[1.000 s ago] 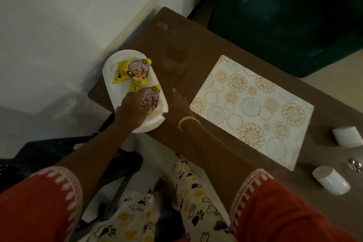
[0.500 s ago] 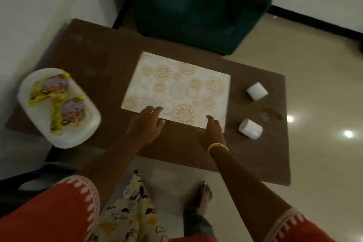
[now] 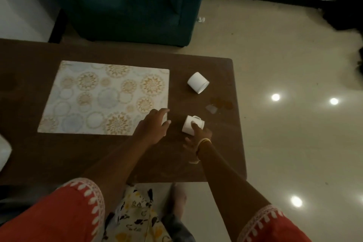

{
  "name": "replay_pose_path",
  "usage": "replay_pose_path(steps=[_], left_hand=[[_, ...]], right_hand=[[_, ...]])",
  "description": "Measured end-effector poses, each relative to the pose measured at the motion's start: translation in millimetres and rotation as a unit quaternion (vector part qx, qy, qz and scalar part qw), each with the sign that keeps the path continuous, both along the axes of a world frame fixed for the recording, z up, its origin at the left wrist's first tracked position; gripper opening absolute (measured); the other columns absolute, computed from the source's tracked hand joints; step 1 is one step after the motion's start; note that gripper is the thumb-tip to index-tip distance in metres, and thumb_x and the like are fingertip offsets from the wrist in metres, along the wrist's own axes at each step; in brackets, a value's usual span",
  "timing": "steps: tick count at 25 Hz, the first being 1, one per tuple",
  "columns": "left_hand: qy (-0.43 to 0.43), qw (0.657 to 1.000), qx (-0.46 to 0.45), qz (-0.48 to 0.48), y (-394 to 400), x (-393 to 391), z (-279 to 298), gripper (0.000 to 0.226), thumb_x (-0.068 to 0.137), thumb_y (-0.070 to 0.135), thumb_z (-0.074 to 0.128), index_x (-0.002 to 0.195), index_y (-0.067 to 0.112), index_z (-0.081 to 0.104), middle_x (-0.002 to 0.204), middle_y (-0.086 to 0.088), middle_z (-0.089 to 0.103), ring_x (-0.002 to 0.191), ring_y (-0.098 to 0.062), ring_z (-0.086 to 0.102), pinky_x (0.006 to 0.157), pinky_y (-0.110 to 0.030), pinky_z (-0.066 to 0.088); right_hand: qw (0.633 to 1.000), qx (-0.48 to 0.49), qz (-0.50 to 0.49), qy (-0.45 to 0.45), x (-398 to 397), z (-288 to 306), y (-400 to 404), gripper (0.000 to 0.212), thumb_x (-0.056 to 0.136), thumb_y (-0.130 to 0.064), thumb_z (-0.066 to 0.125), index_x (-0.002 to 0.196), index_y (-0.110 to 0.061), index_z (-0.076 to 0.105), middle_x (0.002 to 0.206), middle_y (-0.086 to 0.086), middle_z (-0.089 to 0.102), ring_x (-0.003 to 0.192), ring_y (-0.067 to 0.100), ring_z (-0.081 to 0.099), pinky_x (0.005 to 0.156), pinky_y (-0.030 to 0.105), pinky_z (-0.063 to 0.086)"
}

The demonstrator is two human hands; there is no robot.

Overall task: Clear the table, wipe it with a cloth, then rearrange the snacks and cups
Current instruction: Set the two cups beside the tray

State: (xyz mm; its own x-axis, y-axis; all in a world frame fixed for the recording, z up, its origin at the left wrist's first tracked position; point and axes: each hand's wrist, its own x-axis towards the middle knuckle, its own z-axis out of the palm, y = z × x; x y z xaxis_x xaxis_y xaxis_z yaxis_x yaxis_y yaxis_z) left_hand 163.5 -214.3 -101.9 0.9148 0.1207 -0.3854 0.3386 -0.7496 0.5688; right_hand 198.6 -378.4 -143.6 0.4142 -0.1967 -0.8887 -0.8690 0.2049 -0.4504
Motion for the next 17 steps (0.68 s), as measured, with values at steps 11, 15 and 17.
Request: replay_pose_path(steps=[11, 15, 17], left_hand=[[-0.031, 0.999, -0.025, 0.022, -73.1, 187.2, -60.1, 0.078, 0.079, 0.034, 0.073, 0.145, 0.030, 0.031, 0.157, -0.011, 0.015, 0.143, -0.032, 0.023, 0.110, -0.049, 0.034], [-0.023, 0.999, 0.000, 0.036, -82.6, 216.7, -74.6, 0.088, 0.072, 0.023, 0.080, 0.146, 0.026, 0.033, 0.145, -0.011, 0.041, 0.131, -0.030, 0.042, 0.101, -0.042, 0.042], [-0.028, 0.996, -0.018, 0.078, -79.1, 217.2, -75.9, 0.084, 0.072, 0.020, 0.079, 0.144, 0.023, 0.038, 0.142, -0.009, 0.046, 0.128, -0.029, 0.046, 0.100, -0.041, 0.045]], right_hand=[[0.903, -0.294, 0.142, -0.278, 26.7, -50.3, -46.9, 0.030, 0.080, -0.040, 0.074, 0.080, -0.010, 0.071, 0.086, 0.004, 0.061, 0.079, 0.016, 0.059, 0.064, 0.021, 0.045], [0.873, -0.318, 0.188, -0.320, 32.9, -59.4, -55.9, 0.028, 0.078, -0.041, 0.075, 0.080, -0.014, 0.070, 0.088, -0.003, 0.056, 0.078, 0.006, 0.057, 0.061, 0.013, 0.044], [0.862, -0.328, 0.209, -0.326, 37.6, -62.8, -56.4, 0.028, 0.077, -0.043, 0.074, 0.080, -0.016, 0.068, 0.090, -0.003, 0.056, 0.079, 0.008, 0.058, 0.062, 0.019, 0.049]])
